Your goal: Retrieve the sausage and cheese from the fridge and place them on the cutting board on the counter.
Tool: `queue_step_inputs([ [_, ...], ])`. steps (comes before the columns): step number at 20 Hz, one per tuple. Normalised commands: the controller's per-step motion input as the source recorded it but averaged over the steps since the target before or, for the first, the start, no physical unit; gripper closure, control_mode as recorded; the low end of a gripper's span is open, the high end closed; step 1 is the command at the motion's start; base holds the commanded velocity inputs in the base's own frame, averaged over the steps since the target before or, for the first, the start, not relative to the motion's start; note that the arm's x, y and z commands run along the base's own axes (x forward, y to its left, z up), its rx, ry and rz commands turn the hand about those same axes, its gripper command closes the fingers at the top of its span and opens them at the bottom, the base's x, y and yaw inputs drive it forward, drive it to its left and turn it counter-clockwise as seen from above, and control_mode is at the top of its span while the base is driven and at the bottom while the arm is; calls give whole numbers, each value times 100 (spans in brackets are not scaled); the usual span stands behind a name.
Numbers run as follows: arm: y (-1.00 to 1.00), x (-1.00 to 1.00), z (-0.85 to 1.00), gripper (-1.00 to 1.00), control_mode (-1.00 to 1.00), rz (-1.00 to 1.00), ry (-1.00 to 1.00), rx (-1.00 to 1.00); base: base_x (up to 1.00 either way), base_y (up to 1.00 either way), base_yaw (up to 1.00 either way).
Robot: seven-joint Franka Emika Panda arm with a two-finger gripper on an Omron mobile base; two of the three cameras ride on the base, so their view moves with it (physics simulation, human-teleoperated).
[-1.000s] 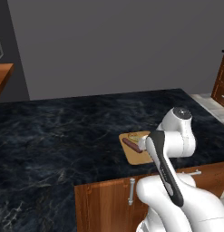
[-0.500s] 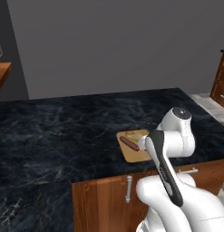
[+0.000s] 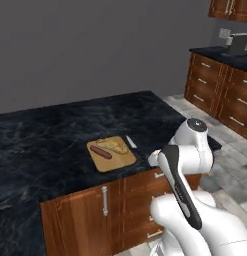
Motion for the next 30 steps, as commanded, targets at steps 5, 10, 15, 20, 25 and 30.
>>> queue_step_inputs([
  [5, 0, 0, 0, -100, 100, 0, 0, 0, 0, -9, -88],
  [10, 0, 0, 0, -100, 100, 0, 0, 0, 0, -9, -88],
  [15, 0, 0, 0, -100, 100, 0, 0, 0, 0, -14, -88],
  [20, 0, 0, 0, -100, 100, 0, 0, 0, 0, -28, -81],
  [25, 0, 0, 0, -100, 100, 0, 0, 0, 0, -47, -64],
  [30, 0, 0, 0, -100, 100, 0, 0, 0, 9, -65, -32],
])
